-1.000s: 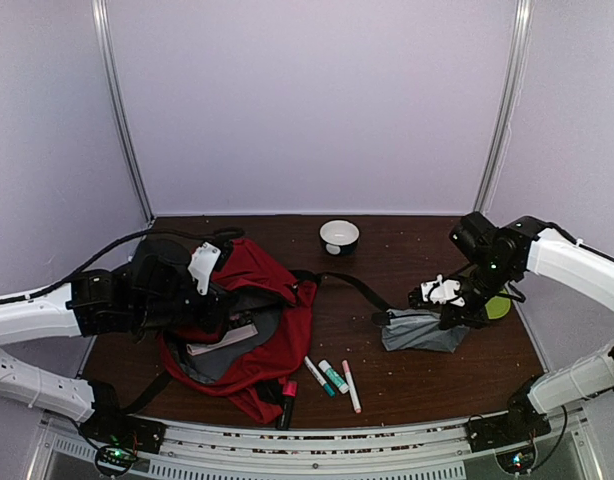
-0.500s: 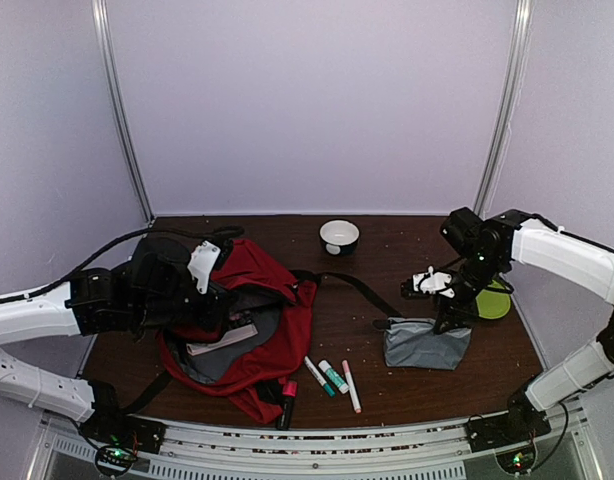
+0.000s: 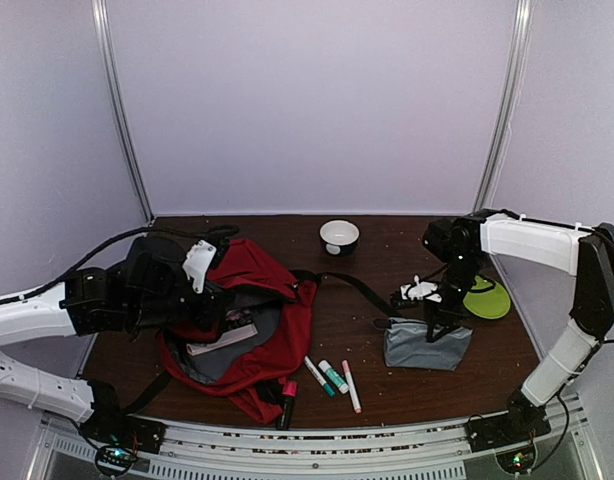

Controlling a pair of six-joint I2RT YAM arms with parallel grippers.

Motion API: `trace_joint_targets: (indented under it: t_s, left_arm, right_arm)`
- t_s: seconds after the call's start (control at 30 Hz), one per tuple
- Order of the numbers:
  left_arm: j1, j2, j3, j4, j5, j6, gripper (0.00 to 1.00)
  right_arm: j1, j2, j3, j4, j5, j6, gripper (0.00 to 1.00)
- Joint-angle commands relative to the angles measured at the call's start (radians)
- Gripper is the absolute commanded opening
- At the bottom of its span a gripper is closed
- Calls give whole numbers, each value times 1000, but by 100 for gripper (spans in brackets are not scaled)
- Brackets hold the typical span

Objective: Pack the student bag
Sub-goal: Pick up the pencil case from the center of the board, then place the pencil case in the largest pocket of the bag.

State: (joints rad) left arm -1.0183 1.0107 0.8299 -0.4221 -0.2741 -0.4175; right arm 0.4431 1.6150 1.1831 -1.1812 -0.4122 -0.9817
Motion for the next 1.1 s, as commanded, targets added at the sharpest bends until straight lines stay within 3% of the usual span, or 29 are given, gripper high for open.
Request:
trace_joint_targets:
  t_s: [0.0,0.07,0.1,0.27,0.5,0.8,0.9,1.07]
  left_arm:
    - [-6,-22,50,-5,-24,26,0]
    - [-5,-25,66,-26,-32,40,0]
    - [-5,-26,74,-38,-36,47,0]
    - [-1,-27,114,-68,-43,50,0]
    - [21,3,203,-107,-16,36,0]
    - [43,36,344,-184,12,39,0]
    - [43,40,374,-203,29,39,0]
    - [43,38,398,-211,55,36,0]
  right_arm:
    - [-6,30,42,-55,-51,26,18]
    - [-2,17,69,-69,-71,43,2]
    - [2,6,81,-72,-74,49,0]
    - [91,-112,136,-63,-71,88,0]
    - [412,-202,297,70,46,163,0]
    - [686,-15,519,230,134,162,0]
    - [735,48,554,376,209,144,0]
    - [763,187,693,462,195,153,0]
